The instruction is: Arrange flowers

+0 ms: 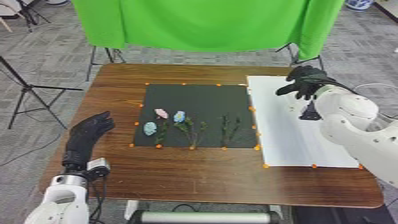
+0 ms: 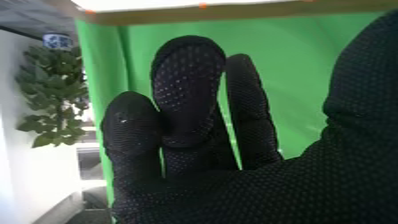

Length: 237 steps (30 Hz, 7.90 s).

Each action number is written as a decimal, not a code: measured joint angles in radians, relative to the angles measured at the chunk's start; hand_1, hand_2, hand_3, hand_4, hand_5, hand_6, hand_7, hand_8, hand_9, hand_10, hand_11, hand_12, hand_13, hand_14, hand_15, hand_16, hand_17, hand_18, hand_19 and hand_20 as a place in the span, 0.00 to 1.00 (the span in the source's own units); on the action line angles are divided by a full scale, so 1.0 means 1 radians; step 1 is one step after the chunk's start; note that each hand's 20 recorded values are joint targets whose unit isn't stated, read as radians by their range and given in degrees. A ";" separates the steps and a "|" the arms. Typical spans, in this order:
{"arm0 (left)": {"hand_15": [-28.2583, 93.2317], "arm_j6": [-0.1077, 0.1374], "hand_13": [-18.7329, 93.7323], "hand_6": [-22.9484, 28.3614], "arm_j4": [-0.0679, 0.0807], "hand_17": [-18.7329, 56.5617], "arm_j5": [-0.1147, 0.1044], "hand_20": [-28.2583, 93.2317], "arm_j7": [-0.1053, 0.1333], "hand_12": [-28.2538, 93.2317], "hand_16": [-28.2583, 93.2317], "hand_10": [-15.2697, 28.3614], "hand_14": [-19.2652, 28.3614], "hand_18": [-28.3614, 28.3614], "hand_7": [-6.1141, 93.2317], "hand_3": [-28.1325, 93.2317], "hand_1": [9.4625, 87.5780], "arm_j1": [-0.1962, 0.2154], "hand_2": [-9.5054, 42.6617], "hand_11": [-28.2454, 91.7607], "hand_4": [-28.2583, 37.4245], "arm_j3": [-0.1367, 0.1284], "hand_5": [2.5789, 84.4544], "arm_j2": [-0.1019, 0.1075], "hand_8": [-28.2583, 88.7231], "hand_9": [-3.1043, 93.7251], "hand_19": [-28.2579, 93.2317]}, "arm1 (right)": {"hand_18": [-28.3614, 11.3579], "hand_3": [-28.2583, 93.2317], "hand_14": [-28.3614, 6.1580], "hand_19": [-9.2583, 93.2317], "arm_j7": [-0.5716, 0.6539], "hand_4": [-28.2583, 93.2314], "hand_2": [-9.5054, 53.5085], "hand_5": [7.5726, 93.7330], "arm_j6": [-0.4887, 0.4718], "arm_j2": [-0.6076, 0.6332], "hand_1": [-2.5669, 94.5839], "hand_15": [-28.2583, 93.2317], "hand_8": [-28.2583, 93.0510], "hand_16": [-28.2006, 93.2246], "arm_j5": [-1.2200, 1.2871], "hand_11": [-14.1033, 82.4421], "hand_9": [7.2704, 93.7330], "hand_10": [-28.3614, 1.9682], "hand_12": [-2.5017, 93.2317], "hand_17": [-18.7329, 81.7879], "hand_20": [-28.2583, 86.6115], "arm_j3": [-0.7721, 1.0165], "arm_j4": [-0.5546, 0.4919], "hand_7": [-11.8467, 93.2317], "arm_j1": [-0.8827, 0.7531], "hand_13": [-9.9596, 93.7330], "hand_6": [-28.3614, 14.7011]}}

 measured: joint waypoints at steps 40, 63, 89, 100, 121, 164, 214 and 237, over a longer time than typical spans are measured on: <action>0.44 0.000 0.51 0.48 0.000 0.33 0.000 0.40 0.000 0.32 0.24 0.64 0.75 0.74 0.24 0.81 0.19 0.002 0.06 0.40 0.05 0.003 0.58 -0.012 0.17 0.53 0.33 | 0.35 0.75 0.78 1.00 0.018 0.04 0.00 0.80 0.324 -0.003 0.65 0.77 0.28 0.51 0.006 0.25 0.94 0.63 0.47 0.82 0.78 -0.113 -0.037 0.41 -0.028 0.97 0.70; 0.44 -0.003 0.50 0.48 0.001 0.33 0.000 0.40 -0.006 0.32 0.24 0.64 0.75 0.74 0.24 0.81 0.19 -0.010 0.06 0.40 0.05 0.012 0.58 -0.011 0.17 0.53 0.33 | 0.36 0.75 0.77 1.00 -0.135 0.04 0.00 0.77 0.087 -0.379 0.64 0.77 0.27 0.51 0.013 0.23 0.92 0.62 0.47 0.81 0.78 -0.478 0.077 0.44 0.301 0.96 0.72; 0.44 -0.018 0.50 0.48 0.006 0.32 0.001 0.40 -0.027 0.32 0.24 0.64 0.75 0.74 0.24 0.81 0.19 -0.022 0.07 0.40 0.05 0.013 0.58 -0.007 0.17 0.53 0.33 | 0.34 0.81 0.74 1.00 -0.130 0.07 0.00 0.67 0.016 -0.386 0.41 0.76 0.15 0.51 0.042 0.35 0.75 0.53 0.25 0.79 0.77 -0.471 0.063 0.36 0.255 0.93 0.72; 0.44 -0.018 0.50 0.48 0.005 0.32 0.001 0.40 -0.026 0.32 0.24 0.64 0.76 0.74 0.24 0.81 0.19 -0.020 0.07 0.40 0.05 0.012 0.58 -0.007 0.17 0.53 0.33 | 0.29 0.79 0.69 1.00 -0.131 0.10 0.00 0.64 -0.076 -0.321 0.27 0.76 0.15 0.50 0.110 0.32 0.72 0.47 0.25 0.76 0.76 -0.335 -0.057 0.31 0.230 0.92 0.68; 0.44 -0.017 0.50 0.48 -0.001 0.32 0.001 0.40 -0.026 0.32 0.24 0.64 0.76 0.74 0.24 0.81 0.20 0.003 0.07 0.40 0.05 0.004 0.58 -0.014 0.17 0.53 0.33 | 0.25 0.76 0.62 1.00 0.108 0.11 0.00 0.46 -0.025 -0.072 0.24 0.75 0.19 0.48 0.084 0.22 0.50 0.37 0.23 0.71 0.71 0.326 0.006 0.22 -0.126 0.87 0.59; 0.44 -0.020 0.50 0.48 -0.012 0.30 0.001 0.40 -0.038 0.32 0.24 0.64 0.76 0.75 0.24 0.81 0.20 0.009 0.08 0.40 0.05 -0.003 0.58 -0.015 0.17 0.53 0.34 | 0.33 0.75 0.76 1.00 0.150 0.07 0.00 0.82 0.254 -0.037 0.65 0.75 0.28 0.50 -0.011 0.26 0.97 0.64 0.43 0.81 0.76 0.191 0.064 0.36 -0.306 0.97 0.67; 0.45 0.016 0.50 0.47 -0.013 0.30 0.034 0.40 -0.009 0.32 0.24 0.64 0.76 0.76 0.22 0.82 0.20 0.008 0.06 0.40 0.06 0.028 0.49 -0.032 0.17 0.52 0.35 | 0.34 0.76 0.75 1.00 -0.103 0.08 0.00 0.68 0.040 -0.199 0.52 0.76 0.27 0.50 0.015 0.33 0.78 0.55 0.26 0.78 0.77 -0.326 0.004 0.37 0.152 0.94 0.69; 0.45 0.007 0.50 0.46 -0.014 0.30 0.030 0.40 -0.010 0.32 0.24 0.63 0.76 0.76 0.21 0.82 0.20 0.012 0.05 0.40 0.06 0.023 0.46 -0.029 0.17 0.52 0.35 | 0.31 0.80 0.72 1.00 -0.094 0.08 0.00 0.40 -0.225 -0.143 0.32 0.75 0.19 0.48 0.101 0.20 0.43 0.38 0.20 0.74 0.72 -0.089 -0.169 0.21 0.107 0.89 0.60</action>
